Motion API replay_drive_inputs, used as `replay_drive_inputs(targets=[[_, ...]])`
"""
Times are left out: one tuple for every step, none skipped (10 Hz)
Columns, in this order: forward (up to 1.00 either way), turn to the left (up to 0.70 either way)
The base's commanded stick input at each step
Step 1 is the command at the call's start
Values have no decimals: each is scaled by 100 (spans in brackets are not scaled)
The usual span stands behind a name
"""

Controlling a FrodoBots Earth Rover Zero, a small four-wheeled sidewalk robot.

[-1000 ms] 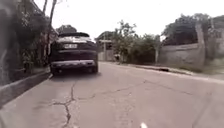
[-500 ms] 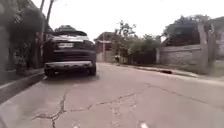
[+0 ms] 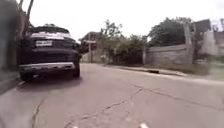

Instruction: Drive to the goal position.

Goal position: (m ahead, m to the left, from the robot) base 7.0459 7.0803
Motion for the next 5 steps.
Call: replay_drive_inputs(targets=[[70, 0], [70, 0], [70, 0], [70, 0], [70, 0]])
